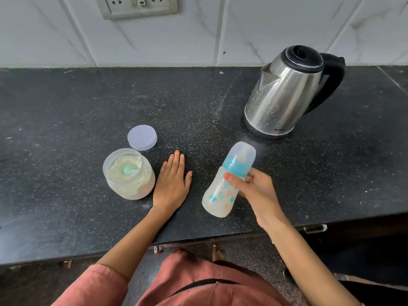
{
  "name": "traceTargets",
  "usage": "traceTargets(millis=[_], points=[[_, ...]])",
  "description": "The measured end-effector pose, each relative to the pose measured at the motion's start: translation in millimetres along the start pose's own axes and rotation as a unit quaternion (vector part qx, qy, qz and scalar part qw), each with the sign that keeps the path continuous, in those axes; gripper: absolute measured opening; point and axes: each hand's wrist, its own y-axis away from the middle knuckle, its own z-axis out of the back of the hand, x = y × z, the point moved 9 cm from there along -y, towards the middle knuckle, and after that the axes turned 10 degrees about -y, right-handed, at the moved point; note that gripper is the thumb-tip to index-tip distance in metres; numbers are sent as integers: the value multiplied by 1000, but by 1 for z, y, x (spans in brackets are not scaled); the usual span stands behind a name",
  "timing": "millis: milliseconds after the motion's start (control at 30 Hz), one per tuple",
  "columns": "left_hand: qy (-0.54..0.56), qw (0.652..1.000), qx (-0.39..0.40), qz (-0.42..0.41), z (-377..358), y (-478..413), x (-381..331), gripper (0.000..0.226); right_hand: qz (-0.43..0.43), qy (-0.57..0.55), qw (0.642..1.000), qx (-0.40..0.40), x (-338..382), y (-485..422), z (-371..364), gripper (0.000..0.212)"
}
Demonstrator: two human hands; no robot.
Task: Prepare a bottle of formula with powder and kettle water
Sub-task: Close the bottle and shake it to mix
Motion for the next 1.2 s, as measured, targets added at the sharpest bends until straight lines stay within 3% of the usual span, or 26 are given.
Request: traceTargets(millis=[33,100,200,300,433,533,667,733,833,1000,1033,1200], points=[[1,1000,-1,1,0,0,0,57,0,-18,1000,0,2,-2,1,33],[3,1000,-2,1,1,0,-1,57,-10,-154,988,-21,7,-11,9,34],[3,1000,-2,-1,1,0,-1,57,-25,-327,944,-39,11,-23,15,18],[2,1000,-1,0,0,0,-1,58,-53,-345,937,-12,7,-26,10,16],[6,1000,-5,-3,2,0,-1,57,-102,-364,925,20,-2,-22,2,37],[5,1000,-6,-2,2,1,-1,57,-116,-382,915,51,-5,-20,-4,36],[5,1000,-6,-3,2,0,-1,58,-122,-398,906,74,-6,-20,-15,67],[7,1000,-7,-3,2,0,-1,58,-127,-407,901,83,-4,-19,-19,61],[7,1000,-7,-4,1,1,-1,58,-165,-437,882,53,-8,-15,-21,48],[7,1000,-7,-5,1,0,-1,58,-265,-509,818,-41,-22,-7,-18,59],[7,1000,-6,-5,1,1,0,58,-262,-500,824,-41,-20,-6,-17,58],[9,1000,-5,-3,1,0,-1,58,-142,-333,932,19,8,-10,-7,34]])
